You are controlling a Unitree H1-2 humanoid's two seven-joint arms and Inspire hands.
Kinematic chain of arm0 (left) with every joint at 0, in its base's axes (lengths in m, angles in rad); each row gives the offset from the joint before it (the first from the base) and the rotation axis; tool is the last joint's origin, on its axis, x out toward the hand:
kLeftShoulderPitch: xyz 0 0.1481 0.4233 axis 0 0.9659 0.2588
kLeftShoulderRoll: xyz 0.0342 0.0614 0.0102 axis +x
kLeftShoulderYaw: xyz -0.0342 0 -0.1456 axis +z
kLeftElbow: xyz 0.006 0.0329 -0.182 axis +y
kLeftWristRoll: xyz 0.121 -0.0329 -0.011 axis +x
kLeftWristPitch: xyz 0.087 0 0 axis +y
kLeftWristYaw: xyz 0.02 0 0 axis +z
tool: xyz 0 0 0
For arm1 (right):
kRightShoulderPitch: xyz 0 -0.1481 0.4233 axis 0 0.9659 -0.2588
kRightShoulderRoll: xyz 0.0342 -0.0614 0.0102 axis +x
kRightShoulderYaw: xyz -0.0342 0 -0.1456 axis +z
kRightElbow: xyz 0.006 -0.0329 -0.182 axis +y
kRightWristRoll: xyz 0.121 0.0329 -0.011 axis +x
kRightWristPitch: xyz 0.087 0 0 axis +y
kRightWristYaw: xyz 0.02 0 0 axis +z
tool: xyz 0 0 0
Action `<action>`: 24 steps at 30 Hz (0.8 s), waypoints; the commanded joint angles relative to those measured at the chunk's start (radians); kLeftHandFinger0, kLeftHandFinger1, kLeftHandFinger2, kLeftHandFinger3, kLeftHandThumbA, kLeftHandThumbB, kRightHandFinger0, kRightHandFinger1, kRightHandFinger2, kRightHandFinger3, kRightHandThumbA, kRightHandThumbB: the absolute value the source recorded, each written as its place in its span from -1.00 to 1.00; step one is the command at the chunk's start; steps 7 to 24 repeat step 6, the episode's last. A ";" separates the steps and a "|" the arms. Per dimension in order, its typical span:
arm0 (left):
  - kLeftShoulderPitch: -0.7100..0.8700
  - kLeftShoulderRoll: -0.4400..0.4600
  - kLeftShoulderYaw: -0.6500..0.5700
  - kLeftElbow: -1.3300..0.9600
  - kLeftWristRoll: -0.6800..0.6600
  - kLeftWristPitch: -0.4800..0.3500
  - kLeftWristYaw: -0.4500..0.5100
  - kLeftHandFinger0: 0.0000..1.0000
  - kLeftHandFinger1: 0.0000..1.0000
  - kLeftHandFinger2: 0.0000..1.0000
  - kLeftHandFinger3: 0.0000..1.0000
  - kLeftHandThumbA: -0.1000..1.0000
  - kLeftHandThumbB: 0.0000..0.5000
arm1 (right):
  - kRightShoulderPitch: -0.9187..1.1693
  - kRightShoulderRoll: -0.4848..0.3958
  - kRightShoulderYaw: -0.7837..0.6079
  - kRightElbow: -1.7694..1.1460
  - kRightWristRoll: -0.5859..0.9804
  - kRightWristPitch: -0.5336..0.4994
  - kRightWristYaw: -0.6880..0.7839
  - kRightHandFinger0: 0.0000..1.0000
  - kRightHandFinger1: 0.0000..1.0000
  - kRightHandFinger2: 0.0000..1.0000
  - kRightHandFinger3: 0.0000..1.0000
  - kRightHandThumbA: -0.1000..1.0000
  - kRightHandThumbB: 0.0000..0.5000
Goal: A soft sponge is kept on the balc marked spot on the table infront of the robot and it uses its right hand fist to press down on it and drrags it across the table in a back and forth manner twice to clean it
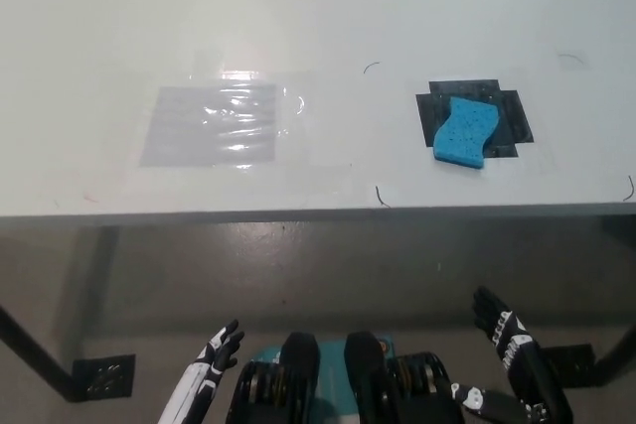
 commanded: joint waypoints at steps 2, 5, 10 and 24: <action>0.000 0.004 0.009 -0.018 -0.008 -0.023 0.001 1.00 1.00 1.00 1.00 1.00 0.86 | -0.012 -0.013 -0.019 -0.019 0.055 0.012 0.040 1.00 1.00 1.00 1.00 1.00 -0.20; 0.005 0.004 0.009 -0.019 -0.008 -0.026 0.004 1.00 1.00 1.00 1.00 1.00 0.84 | -0.014 -0.015 -0.031 -0.011 0.072 0.020 0.048 1.00 1.00 1.00 1.00 1.00 -0.24; 0.005 0.004 0.009 -0.019 -0.008 -0.026 0.004 1.00 1.00 1.00 1.00 1.00 0.84 | -0.014 -0.015 -0.031 -0.011 0.072 0.020 0.048 1.00 1.00 1.00 1.00 1.00 -0.24; 0.005 0.004 0.009 -0.019 -0.008 -0.026 0.004 1.00 1.00 1.00 1.00 1.00 0.84 | -0.014 -0.015 -0.031 -0.011 0.072 0.020 0.048 1.00 1.00 1.00 1.00 1.00 -0.24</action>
